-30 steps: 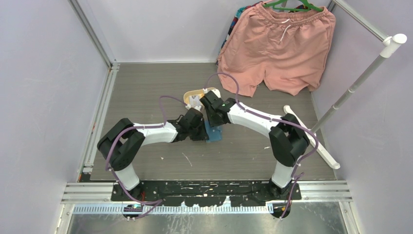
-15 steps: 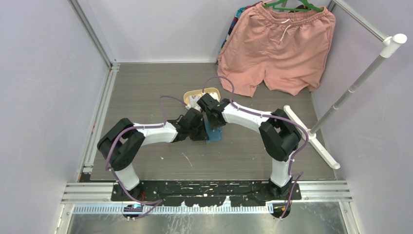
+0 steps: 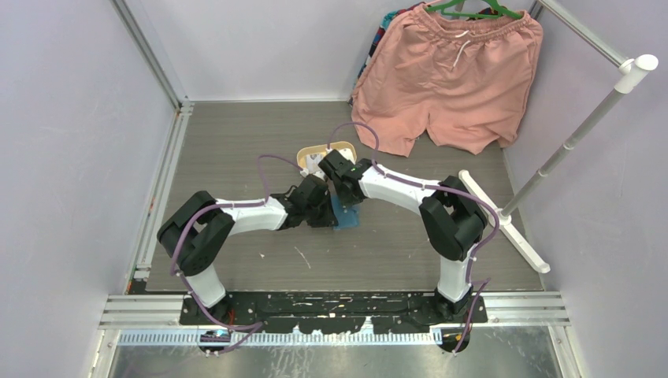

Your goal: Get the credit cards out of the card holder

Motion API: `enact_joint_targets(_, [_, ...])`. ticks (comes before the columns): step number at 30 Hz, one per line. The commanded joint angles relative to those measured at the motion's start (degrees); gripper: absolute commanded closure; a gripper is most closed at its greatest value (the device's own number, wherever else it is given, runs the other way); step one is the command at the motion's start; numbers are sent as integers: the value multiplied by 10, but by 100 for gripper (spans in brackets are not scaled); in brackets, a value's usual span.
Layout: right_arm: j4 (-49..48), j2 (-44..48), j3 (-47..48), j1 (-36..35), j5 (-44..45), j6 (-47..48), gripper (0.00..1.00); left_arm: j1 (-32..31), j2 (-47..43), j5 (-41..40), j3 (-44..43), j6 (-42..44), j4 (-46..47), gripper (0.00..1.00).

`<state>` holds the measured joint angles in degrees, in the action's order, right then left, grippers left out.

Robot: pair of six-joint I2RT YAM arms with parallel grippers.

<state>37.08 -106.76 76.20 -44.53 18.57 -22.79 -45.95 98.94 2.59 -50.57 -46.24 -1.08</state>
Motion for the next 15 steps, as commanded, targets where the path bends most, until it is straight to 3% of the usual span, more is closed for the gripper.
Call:
enact_joint_targets(1, [1, 16, 24, -4, 12, -6, 90, -5, 34, 1, 10, 18, -62, 100])
enact_joint_targets(5, [0, 17, 23, -4, 5, -11, 99, -6, 35, 2, 8, 19, -63, 100])
enact_joint_targets(15, [-32, 6, 18, -5, -45, -34, 99, -6, 35, 2, 6, 21, -67, 100])
